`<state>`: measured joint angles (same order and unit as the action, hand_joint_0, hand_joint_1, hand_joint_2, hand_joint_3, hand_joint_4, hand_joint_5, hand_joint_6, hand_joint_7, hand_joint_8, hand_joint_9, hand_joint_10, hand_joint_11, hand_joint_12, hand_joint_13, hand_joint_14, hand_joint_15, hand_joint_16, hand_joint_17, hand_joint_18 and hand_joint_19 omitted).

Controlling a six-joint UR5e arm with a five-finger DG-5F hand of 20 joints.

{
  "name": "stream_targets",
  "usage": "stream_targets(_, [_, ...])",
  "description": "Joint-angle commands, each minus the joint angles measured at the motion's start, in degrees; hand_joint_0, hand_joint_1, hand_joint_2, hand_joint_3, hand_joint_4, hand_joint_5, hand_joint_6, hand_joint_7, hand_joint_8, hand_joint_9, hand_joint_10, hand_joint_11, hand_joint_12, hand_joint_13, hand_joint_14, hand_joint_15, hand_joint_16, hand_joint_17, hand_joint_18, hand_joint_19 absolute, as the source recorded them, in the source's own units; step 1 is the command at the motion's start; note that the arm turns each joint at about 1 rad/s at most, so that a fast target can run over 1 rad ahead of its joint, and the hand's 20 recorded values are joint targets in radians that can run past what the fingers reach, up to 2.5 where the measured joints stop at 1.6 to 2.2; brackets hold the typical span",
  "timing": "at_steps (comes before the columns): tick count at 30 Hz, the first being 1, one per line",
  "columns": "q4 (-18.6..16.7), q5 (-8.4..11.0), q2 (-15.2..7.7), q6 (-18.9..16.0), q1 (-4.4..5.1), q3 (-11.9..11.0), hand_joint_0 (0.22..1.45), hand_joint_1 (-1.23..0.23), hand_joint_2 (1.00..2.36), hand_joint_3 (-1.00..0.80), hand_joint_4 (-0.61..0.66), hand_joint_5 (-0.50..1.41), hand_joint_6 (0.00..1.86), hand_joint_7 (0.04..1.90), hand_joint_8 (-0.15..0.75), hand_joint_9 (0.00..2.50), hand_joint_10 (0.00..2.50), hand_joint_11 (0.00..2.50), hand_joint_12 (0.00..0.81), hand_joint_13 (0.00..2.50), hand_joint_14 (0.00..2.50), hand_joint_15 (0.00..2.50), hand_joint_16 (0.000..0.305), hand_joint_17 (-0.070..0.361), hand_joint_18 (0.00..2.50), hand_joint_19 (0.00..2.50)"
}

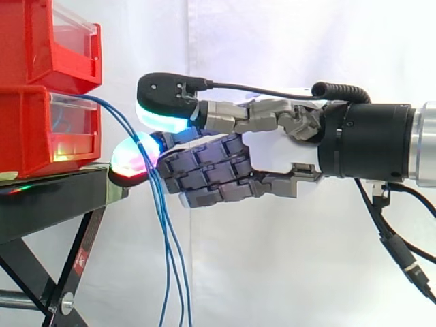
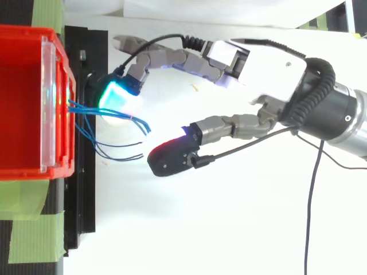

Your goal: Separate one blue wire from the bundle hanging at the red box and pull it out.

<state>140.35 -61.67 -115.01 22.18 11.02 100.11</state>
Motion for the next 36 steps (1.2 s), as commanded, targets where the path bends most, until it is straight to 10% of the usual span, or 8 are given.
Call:
stream_targets(1, [-1.0,-0.03,0.0,0.1,-0.21,-0.1,0.57,-0.68,1.00,-0.50,0.29,-0.22,0.50,1.04,0.275,0.07,0.00,0.00,0.352,0.00,0.00,0.06,0.062,0.138,0.00,0.11])
stream_targets(36, [0.2,-0.38,-0.3,0.4,-0.13,-0.1,0.61,-0.75,1.00,-0.50,0.29,-0.16,0.50,1.23,0.308,0.28,0.00,0.04,0.370,0.06,0.00,0.04,0.060,0.136,0.05,0.10])
